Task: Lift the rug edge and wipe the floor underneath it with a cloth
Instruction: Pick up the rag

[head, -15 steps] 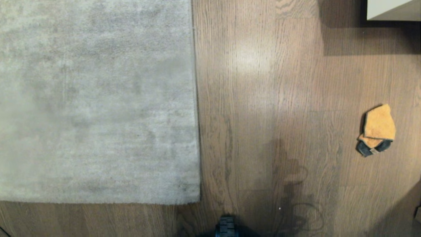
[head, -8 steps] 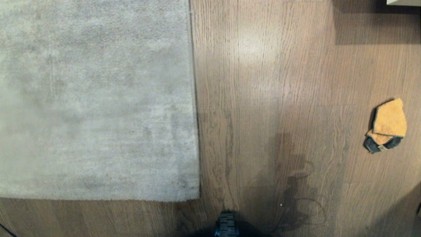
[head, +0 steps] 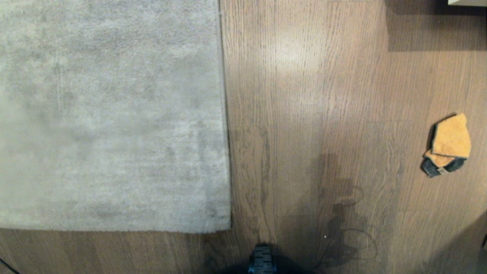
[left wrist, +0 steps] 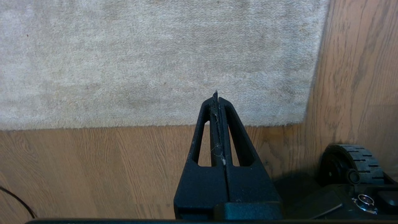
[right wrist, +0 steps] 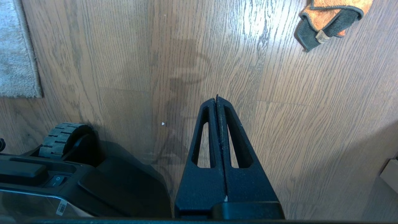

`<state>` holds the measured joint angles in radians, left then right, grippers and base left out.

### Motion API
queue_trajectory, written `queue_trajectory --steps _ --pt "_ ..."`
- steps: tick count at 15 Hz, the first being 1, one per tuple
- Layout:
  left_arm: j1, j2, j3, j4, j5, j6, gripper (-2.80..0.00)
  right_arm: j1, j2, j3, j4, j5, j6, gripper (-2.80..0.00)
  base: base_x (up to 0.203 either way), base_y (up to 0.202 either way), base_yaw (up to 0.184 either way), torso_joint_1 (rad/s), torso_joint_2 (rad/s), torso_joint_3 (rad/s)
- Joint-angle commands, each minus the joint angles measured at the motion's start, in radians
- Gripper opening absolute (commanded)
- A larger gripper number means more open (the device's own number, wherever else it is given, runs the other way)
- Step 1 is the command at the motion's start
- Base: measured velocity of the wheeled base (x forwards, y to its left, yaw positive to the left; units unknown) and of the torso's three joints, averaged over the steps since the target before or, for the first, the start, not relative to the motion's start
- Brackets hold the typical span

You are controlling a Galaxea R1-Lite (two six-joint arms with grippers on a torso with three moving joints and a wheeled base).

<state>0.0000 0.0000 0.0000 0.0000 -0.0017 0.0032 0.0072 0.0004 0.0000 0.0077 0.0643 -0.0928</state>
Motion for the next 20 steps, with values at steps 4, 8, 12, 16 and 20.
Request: queue_trajectory --steps 4,8,12,16,20 --pt "0.000 0.000 0.000 0.001 0.000 0.000 -2.80 0.000 0.000 0.000 0.000 0.001 -0.001 -2.80 0.000 0.000 0.000 0.000 0.00 0.000" --pt "0.000 0.000 0.000 0.002 0.000 0.000 -2.80 0.000 0.000 0.000 0.000 0.000 -0.001 -2.80 0.000 0.000 0.000 0.000 0.00 0.000" --pt "0.000 0.000 0.000 0.002 0.000 0.000 -2.80 0.000 0.000 0.000 0.000 0.002 -0.001 -2.80 0.000 0.000 0.000 0.000 0.00 0.000" --pt "0.000 0.000 0.000 0.002 0.000 0.000 -2.80 0.000 0.000 0.000 0.000 0.001 -0.001 -2.80 0.000 0.000 0.000 0.000 0.00 0.000" --pt "0.000 0.000 0.000 0.000 0.000 0.000 -2.80 0.000 0.000 0.000 0.000 0.001 -0.002 -2.80 0.000 0.000 0.000 0.000 0.00 0.000"
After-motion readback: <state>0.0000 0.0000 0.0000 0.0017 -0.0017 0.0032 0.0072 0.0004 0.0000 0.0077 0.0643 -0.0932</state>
